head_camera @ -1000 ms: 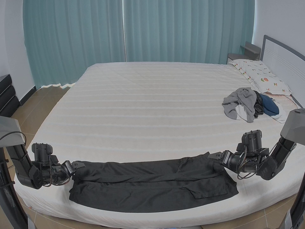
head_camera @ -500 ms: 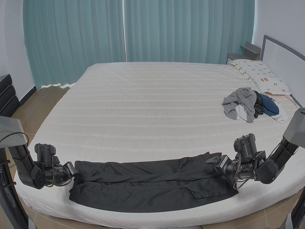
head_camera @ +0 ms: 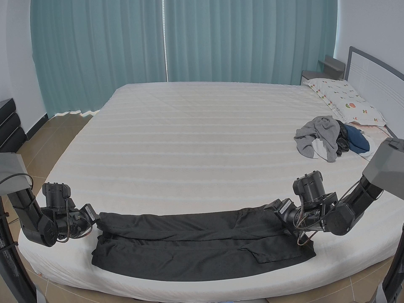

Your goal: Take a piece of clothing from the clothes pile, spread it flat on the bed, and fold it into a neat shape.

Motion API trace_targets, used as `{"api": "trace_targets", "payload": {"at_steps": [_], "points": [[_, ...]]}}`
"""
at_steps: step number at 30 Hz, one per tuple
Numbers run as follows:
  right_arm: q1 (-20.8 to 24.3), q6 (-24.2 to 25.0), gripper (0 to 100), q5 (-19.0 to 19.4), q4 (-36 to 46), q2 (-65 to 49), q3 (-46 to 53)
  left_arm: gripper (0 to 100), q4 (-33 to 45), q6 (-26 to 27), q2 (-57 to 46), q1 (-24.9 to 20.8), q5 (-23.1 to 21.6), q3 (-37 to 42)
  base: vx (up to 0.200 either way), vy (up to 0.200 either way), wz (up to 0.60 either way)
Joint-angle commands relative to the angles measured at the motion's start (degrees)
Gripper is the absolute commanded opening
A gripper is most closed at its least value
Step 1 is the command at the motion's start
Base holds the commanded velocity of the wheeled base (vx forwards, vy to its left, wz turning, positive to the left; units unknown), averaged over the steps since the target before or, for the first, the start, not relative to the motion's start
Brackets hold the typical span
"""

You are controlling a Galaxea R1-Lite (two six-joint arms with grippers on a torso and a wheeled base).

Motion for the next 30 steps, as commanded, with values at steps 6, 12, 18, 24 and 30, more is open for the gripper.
{"api": "trace_targets", "payload": {"at_steps": [6,12,18,24,30], "points": [[0.56,0.6,100,-0.26,-0.54,3.16,-1.47,0,-0.06,-0.53,-1.25,-0.09,0.01,-0.83,0.0,0.0,0.0],[0.3,2.0,100,-0.26,-0.45,2.63,-2.7,0,-0.06,-0.53,-1.25,-0.09,0.01,-0.83,0.0,0.0,0.0],[0.39,2.0,100,-0.18,0.34,-0.53,-1.73,0,-0.06,-0.62,-1.25,0.0,-0.08,-0.92,0.0,0.0,0.0],[1.27,2.0,100,-0.09,0.52,0.79,-0.5,0,-0.06,-0.62,-1.25,0.0,0.01,-1.18,0.0,0.0,0.0],[1.09,2.0,100,-0.18,0.34,2.63,-1.03,0,-0.06,-0.62,-1.25,0.0,-0.08,-1.18,0.0,0.0,0.0]]}}
